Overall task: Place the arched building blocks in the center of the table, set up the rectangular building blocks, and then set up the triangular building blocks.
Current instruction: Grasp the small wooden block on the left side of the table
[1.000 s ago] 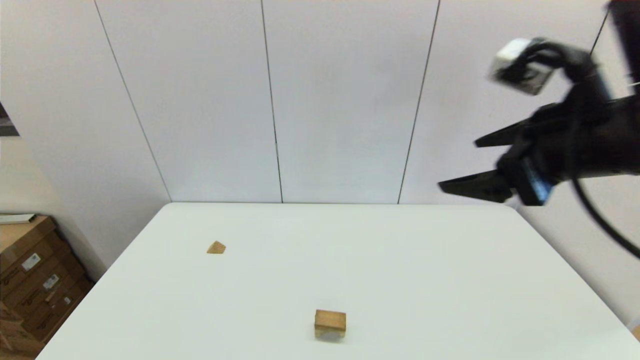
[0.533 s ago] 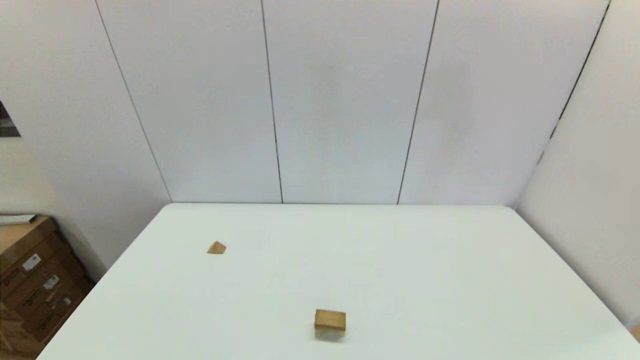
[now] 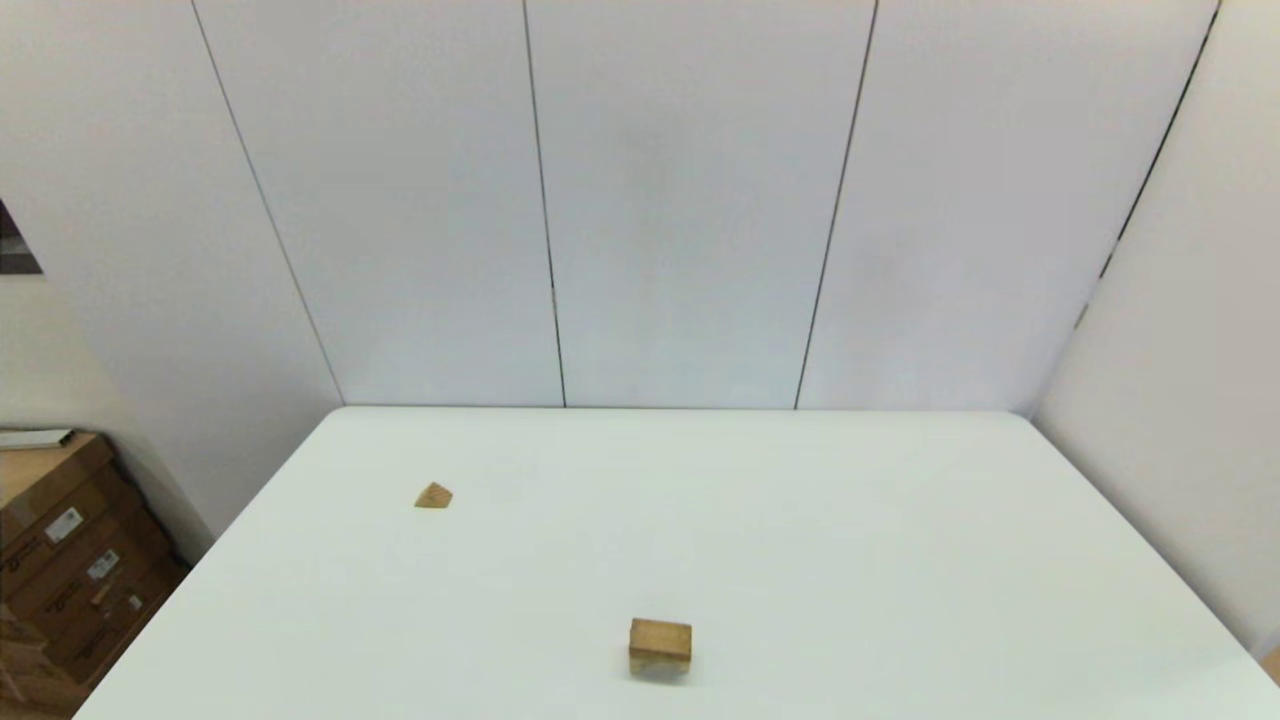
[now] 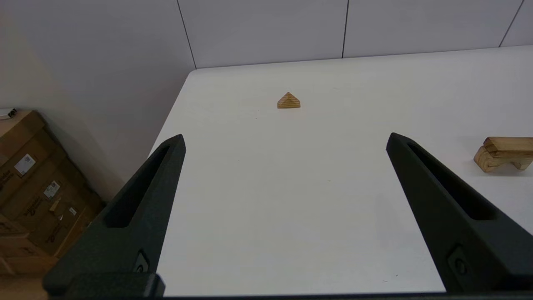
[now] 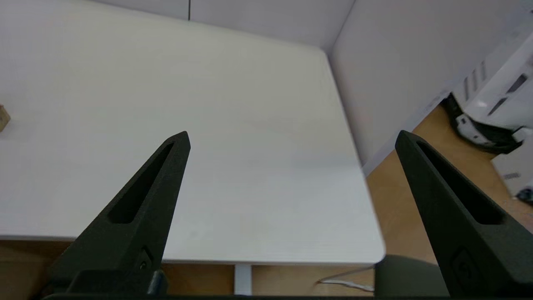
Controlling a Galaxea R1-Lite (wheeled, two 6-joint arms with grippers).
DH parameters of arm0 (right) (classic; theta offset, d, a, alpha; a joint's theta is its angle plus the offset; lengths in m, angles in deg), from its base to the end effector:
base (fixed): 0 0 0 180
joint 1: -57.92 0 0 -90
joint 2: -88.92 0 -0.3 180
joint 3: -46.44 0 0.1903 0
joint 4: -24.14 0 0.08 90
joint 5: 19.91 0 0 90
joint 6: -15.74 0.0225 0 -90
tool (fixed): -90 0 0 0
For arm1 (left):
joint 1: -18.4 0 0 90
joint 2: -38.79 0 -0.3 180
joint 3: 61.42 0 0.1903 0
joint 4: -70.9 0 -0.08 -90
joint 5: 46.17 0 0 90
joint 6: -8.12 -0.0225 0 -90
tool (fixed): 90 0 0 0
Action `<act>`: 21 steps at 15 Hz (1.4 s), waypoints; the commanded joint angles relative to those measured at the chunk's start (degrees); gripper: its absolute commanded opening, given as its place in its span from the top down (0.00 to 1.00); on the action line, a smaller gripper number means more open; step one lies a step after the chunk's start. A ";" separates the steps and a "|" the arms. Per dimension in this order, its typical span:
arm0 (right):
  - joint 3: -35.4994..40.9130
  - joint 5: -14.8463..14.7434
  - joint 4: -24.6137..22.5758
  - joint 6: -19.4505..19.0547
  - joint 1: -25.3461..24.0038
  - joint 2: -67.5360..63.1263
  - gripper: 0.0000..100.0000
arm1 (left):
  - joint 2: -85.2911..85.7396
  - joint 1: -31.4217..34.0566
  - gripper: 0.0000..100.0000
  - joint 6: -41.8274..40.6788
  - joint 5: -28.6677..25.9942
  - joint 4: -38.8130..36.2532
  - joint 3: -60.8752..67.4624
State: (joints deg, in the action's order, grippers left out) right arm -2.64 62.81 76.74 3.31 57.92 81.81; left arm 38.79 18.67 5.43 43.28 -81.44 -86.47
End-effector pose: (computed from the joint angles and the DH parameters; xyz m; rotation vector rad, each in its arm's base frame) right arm -0.0556 -0.0029 0.1455 -0.2278 0.1983 -0.1061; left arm -0.0252 -0.0003 0.0759 0.0466 0.0454 -0.0060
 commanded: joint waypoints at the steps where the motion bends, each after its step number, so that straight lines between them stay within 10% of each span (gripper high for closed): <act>1: 11.38 4.38 -9.98 6.27 0.18 7.20 0.00 | -0.09 0.08 0.00 -0.38 -0.07 0.02 0.01; 6: 23.95 8.16 -25.01 9.26 0.18 7.20 0.00 | -0.09 0.08 0.00 -0.21 -0.15 0.02 0.01; 13: 24.13 7.81 -25.54 12.07 0.18 7.20 0.00 | -4.22 0.00 0.00 -0.29 0.20 -1.13 -7.46; 21: 24.13 7.81 -25.54 12.07 0.18 7.20 0.00 | -81.39 2.02 0.00 4.19 2.31 -14.40 -37.87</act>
State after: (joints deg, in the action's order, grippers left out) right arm 21.50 70.60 51.17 15.41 58.11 89.10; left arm -3.46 19.00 8.12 45.12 -86.02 -109.58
